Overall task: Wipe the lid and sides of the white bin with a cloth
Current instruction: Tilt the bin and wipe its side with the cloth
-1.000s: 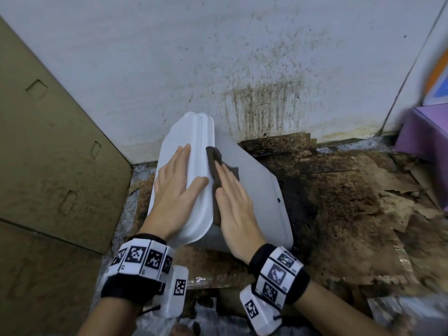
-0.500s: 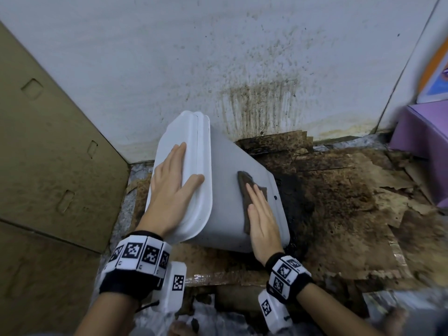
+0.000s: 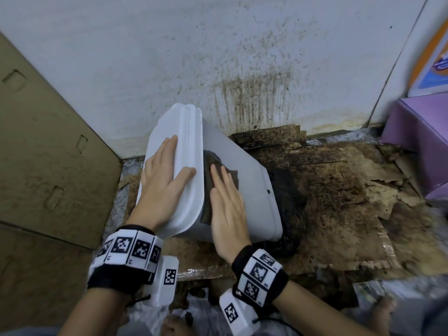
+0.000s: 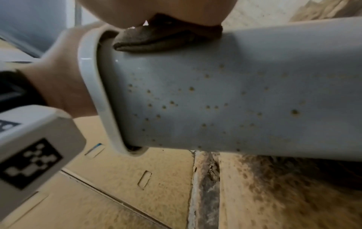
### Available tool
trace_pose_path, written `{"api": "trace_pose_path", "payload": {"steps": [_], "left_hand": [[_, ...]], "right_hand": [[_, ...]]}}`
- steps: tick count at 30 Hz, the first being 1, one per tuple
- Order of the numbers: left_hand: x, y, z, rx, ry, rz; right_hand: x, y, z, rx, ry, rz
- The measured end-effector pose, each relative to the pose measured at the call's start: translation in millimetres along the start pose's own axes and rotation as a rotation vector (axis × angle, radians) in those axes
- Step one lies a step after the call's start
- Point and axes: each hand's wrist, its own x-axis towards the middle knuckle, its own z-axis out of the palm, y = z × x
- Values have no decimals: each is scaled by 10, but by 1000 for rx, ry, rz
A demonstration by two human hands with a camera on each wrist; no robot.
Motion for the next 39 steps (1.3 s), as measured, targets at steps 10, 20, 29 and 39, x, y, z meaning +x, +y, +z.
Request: {"api": "trace_pose_path", "payload": {"steps": [10,20,29,39], "left_hand": [[-15,32,-2,5,-2,11],[-17,88,19,32,0,16],[-2,64,12,45,2,11],[-10,17,-9,16,10,-3]], "right_hand": [[-119,836,-218,-65,115,31],[-151,1149,-396,65,96,409],[1,649,-263,30,65,370],[6,35,-125,-2,-126,67]]}}
